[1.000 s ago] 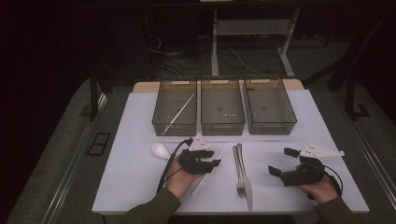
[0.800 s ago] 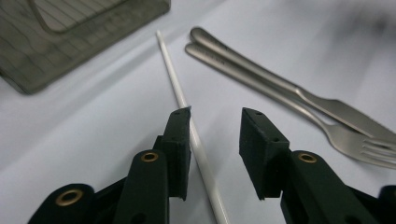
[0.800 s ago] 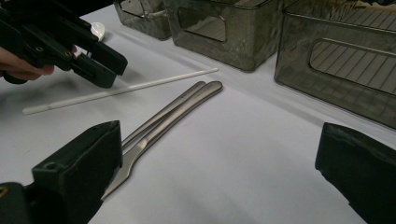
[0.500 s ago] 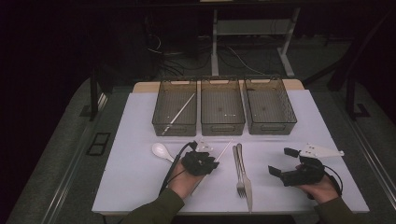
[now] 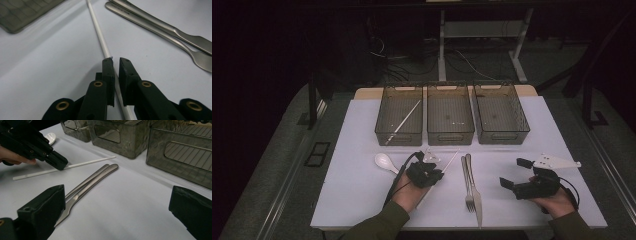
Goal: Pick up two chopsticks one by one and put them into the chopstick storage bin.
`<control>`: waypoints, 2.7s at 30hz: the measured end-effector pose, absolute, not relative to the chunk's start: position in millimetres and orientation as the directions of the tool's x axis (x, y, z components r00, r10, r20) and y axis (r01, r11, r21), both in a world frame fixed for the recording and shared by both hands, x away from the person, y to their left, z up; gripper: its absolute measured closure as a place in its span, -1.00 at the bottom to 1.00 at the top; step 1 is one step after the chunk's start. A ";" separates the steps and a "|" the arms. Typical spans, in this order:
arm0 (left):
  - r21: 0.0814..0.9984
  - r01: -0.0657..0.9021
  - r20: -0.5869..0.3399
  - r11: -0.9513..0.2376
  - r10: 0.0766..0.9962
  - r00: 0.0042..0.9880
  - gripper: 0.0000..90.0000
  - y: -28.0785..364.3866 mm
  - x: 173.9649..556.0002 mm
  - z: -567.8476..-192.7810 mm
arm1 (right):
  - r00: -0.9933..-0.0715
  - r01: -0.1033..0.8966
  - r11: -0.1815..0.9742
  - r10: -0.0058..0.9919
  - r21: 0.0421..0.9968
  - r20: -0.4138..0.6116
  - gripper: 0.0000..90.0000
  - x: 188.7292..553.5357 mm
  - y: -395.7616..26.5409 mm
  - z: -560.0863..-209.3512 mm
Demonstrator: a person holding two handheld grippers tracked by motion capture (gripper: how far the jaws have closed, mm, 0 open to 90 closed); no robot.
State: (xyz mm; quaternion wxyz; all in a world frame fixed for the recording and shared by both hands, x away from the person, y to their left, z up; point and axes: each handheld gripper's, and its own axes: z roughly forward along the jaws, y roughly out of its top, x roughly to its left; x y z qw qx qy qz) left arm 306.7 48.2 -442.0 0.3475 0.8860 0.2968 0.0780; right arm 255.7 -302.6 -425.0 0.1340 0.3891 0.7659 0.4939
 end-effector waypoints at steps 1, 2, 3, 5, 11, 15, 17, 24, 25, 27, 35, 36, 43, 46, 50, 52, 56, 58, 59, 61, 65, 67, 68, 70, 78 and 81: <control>0.657 0.483 -0.080 -0.579 0.584 0.808 0.84 49.1 307.0 -441.8 | -0.662 0.463 0.209 0.728 0.861 0.179 -0.98 255.8 -302.6 -425.1; 0.657 0.479 -0.075 -0.583 0.580 0.811 0.84 49.6 307.8 -441.7 | -0.662 0.463 0.210 0.728 0.861 0.178 -0.98 255.9 -302.6 -425.2; 0.655 0.478 -0.072 -0.585 0.582 0.810 0.84 49.7 307.8 -441.6 | -0.662 0.463 0.210 0.728 0.861 0.179 -0.98 255.9 -302.5 -425.2; 0.654 0.473 -0.058 -0.591 0.584 0.810 0.84 49.9 307.8 -441.4 | -0.663 0.463 0.211 0.727 0.861 0.178 -0.98 255.7 -302.4 -425.2; 0.655 0.468 -0.033 -0.593 0.596 0.802 0.83 51.5 306.3 -441.7 | -0.661 0.465 0.210 0.729 0.860 0.179 -0.98 255.7 -302.9 -424.9; 0.648 0.490 -0.039 -0.583 0.617 0.786 0.78 55.6 304.9 -442.2 | -0.660 0.464 0.208 0.730 0.861 0.179 -0.98 255.6 -303.3 -424.7; 0.652 0.500 -0.047 -0.570 0.628 0.776 0.75 56.4 302.8 -443.0 | -0.658 0.464 0.207 0.731 0.861 0.179 -0.98 255.6 -303.8 -424.7; 0.658 0.517 -0.068 -0.547 0.641 0.764 0.84 58.6 303.3 -444.4 | -0.659 0.466 0.209 0.730 0.860 0.180 -0.98 255.5 -302.7 -424.9; 0.657 0.514 -0.063 -0.551 0.639 0.767 0.85 58.5 303.4 -444.1 | -0.660 0.465 0.210 0.730 0.860 0.179 -0.98 255.5 -302.7 -424.9; 0.659 0.517 -0.073 -0.547 0.637 0.767 0.86 59.4 304.7 -444.1 | -0.659 0.465 0.209 0.730 0.861 0.179 -0.98 255.6 -302.8 -424.8; 0.663 0.510 -0.069 -0.548 0.633 0.771 0.88 59.8 305.6 -443.8 | -0.661 0.460 0.206 0.729 0.864 0.178 -0.98 255.6 -303.4 -424.4; 0.664 0.511 -0.068 -0.546 0.637 0.768 0.88 59.6 305.2 -443.5 | -0.661 0.460 0.207 0.729 0.864 0.178 -0.98 255.6 -303.4 -424.4; 0.690 0.506 -0.098 -0.518 0.626 0.774 0.88 63.9 305.9 -436.3 | -0.663 0.460 0.208 0.727 0.863 0.178 -0.98 255.8 -303.2 -424.5; 0.703 0.487 -0.104 -0.518 0.603 0.791 0.88 64.6 305.8 -432.3 | -0.662 0.463 0.207 0.727 0.862 0.181 -0.98 255.1 -302.4 -424.6; 0.710 0.459 -0.103 -0.535 0.565 0.818 0.88 65.1 305.5 -426.5 | -0.661 0.477 0.218 0.727 0.851 0.185 -0.98 256.1 -302.1 -431.8; 0.717 0.453 -0.112 -0.530 0.554 0.825 0.88 65.8 305.3 -424.7 | -0.659 0.480 0.226 0.731 0.848 0.179 -0.98 257.4 -302.1 -434.6; 0.727 0.442 -0.121 -0.525 0.535 0.836 0.88 67.3 305.8 -421.8 | -0.664 0.478 0.237 0.728 0.846 0.172 -0.98 258.3 -301.1 -436.1; 0.736 0.441 -0.130 -0.513 0.533 0.836 0.88 68.0 305.4 -419.1 | -0.662 0.477 0.229 0.728 0.848 0.176 -0.98 257.7 -301.5 -435.2; 0.740 0.437 -0.131 -0.511 0.527 0.840 0.88 68.9 305.7 -417.5 | -0.662 0.477 0.228 0.729 0.849 0.176 -0.98 257.8 -301.8 -435.1; 0.753 0.436 -0.142 -0.492 0.526 0.839 0.88 70.5 305.5 -414.3 | -0.661 0.478 0.228 0.729 0.848 0.177 -0.98 257.9 -301.7 -434.8; 0.772 0.434 -0.158 -0.464 0.521 0.839 0.88 73.9 306.1 -408.8 | -0.668 0.471 0.233 0.724 0.851 0.171 -0.98 257.8 -300.5 -434.4; 0.779 0.430 -0.161 -0.457 0.516 0.841 0.88 75.4 306.7 -406.0 | -0.672 0.469 0.231 0.720 0.853 0.174 -0.98 257.1 -299.6 -433.7; 0.785 0.428 -0.164 -0.448 0.516 0.841 0.88 75.8 306.8 -404.3 | -0.675 0.464 0.235 0.718 0.854 0.170 -0.98 256.8 -299.2 -433.4; 0.793 0.422 -0.163 -0.440 0.513 0.843 0.88 77.0 307.4 -401.0 | -0.675 0.464 0.235 0.718 0.854 0.169 -0.98 256.5 -298.8 -432.8; 0.831 0.397 -0.165 -0.389 0.510 0.844 0.88 83.2 312.1 -385.0 | -0.671 0.463 0.231 0.722 0.856 0.168 -0.98 255.2 -300.1 -431.0; 0.837 0.391 -0.159 -0.383 0.514 0.843 0.88 86.2 317.1 -380.0 | -0.666 0.464 0.221 0.726 0.858 0.173 -0.98 255.6 -300.3 -431.0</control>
